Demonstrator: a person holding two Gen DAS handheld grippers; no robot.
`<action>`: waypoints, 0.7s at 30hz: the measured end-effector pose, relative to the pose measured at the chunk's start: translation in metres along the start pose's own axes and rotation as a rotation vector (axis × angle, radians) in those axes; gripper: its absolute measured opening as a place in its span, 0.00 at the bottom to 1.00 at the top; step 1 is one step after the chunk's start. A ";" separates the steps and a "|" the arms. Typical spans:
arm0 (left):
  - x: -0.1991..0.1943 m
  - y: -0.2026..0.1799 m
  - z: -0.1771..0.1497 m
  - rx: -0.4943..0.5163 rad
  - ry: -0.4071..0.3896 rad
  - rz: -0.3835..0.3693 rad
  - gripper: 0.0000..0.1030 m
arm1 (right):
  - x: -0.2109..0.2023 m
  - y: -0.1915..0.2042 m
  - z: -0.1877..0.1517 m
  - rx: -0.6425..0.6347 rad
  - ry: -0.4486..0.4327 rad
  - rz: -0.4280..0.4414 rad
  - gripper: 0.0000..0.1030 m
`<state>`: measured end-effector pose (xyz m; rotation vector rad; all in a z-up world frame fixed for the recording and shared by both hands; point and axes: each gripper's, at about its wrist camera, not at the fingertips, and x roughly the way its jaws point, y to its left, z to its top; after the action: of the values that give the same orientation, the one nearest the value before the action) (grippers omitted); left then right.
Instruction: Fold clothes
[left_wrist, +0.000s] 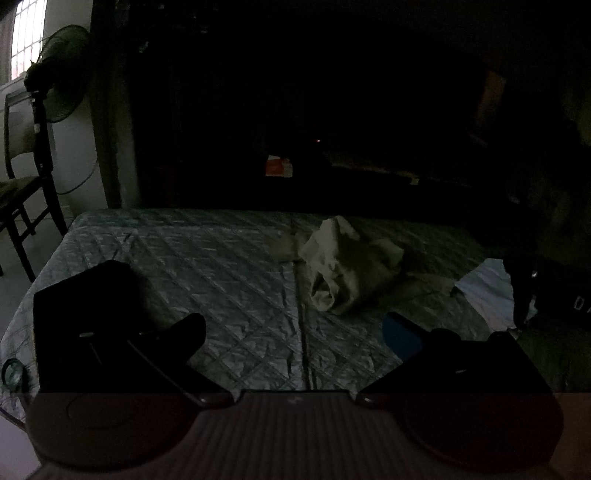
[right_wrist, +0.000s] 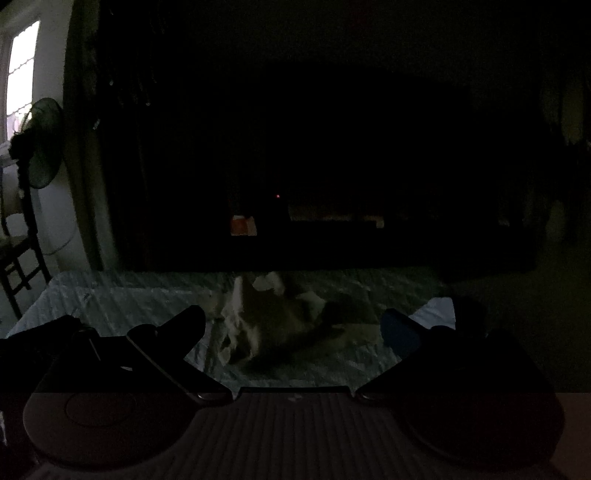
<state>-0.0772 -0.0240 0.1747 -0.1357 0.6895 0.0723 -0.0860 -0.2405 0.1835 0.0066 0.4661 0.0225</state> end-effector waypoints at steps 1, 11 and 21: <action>0.000 0.001 0.000 -0.003 0.001 0.003 0.99 | 0.000 0.001 0.001 -0.002 -0.003 0.001 0.99; -0.006 0.018 0.000 -0.042 -0.005 0.037 0.99 | 0.003 0.027 0.007 -0.059 -0.012 0.033 0.99; 0.008 0.034 -0.006 -0.058 0.028 0.054 0.99 | 0.019 0.032 -0.002 -0.067 0.036 0.032 0.99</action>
<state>-0.0782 0.0087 0.1615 -0.1742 0.7190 0.1421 -0.0709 -0.2079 0.1733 -0.0521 0.5007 0.0702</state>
